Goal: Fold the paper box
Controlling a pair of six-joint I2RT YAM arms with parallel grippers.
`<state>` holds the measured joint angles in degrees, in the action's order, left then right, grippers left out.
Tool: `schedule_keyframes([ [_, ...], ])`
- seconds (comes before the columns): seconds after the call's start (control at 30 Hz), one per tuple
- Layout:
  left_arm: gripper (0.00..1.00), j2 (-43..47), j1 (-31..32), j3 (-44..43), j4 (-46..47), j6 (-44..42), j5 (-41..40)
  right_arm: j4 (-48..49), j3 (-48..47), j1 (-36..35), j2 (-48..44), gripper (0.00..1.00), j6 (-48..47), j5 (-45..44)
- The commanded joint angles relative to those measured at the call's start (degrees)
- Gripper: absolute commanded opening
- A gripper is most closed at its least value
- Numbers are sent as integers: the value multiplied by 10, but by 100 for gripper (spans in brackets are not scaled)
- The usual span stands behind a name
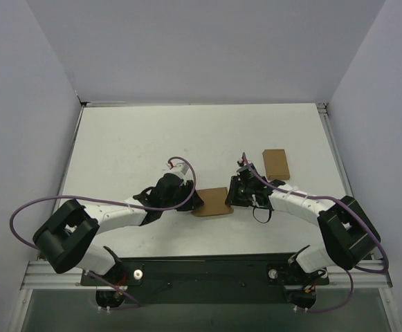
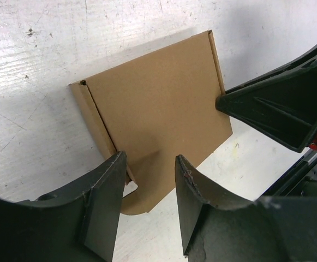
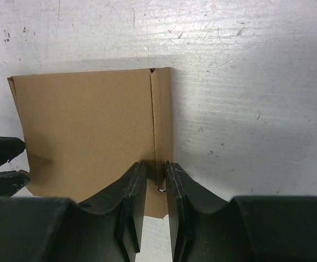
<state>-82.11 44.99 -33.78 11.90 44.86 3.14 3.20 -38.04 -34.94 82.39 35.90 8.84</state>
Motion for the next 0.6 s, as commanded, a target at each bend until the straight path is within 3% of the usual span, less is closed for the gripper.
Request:
schedule_keyframes([
  [0.0,50,20,4,3,23,10,-8,-47,0,-6,11,22,-9,-19],
  [0.33,51,16,4,-6,1,-26,-23,-46,0,-7,15,22,-10,-18],
  [0.57,68,68,-26,10,-14,-45,-37,-45,6,-7,14,22,-12,-21],
])
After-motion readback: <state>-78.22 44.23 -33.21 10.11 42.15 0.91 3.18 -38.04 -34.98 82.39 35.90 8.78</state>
